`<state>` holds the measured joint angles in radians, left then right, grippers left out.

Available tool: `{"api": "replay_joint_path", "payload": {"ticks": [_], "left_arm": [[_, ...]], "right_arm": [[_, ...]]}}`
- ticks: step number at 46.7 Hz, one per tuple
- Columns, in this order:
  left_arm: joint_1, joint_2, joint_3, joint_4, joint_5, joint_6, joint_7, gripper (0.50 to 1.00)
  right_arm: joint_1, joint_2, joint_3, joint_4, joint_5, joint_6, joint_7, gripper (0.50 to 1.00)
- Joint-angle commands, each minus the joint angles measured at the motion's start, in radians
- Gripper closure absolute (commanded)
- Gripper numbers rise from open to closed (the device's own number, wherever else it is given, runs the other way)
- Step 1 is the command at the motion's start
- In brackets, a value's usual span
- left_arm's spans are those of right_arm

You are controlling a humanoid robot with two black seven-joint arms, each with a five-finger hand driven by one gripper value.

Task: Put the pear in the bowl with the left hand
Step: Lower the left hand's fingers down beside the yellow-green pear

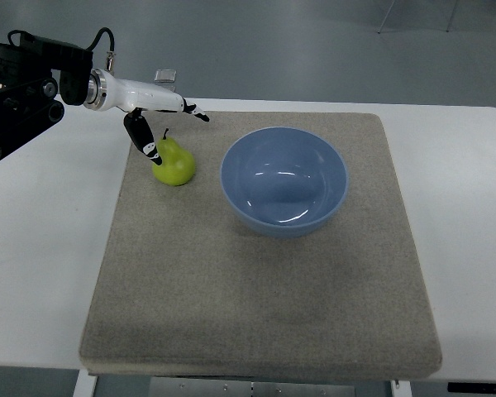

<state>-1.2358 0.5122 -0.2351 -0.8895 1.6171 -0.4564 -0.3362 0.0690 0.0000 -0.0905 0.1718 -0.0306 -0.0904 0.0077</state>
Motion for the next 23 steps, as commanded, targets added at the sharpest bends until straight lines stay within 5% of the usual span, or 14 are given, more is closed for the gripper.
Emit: {"api": "replay_joint_path", "payload": {"ticks": [1, 23], "left_arm": [[0.019, -0.017, 0.000, 0.003, 0.000, 0.007, -0.003, 0.508], [0.042, -0.020, 0.002, 0.012, 0.001, 0.010, -0.001, 0.510]], "right_arm": [[0.000, 0.000, 0.000, 0.000, 0.000, 0.000, 0.000, 0.576], [0.000, 0.000, 0.000, 0.000, 0.000, 0.001, 0.001, 0.576]]}}
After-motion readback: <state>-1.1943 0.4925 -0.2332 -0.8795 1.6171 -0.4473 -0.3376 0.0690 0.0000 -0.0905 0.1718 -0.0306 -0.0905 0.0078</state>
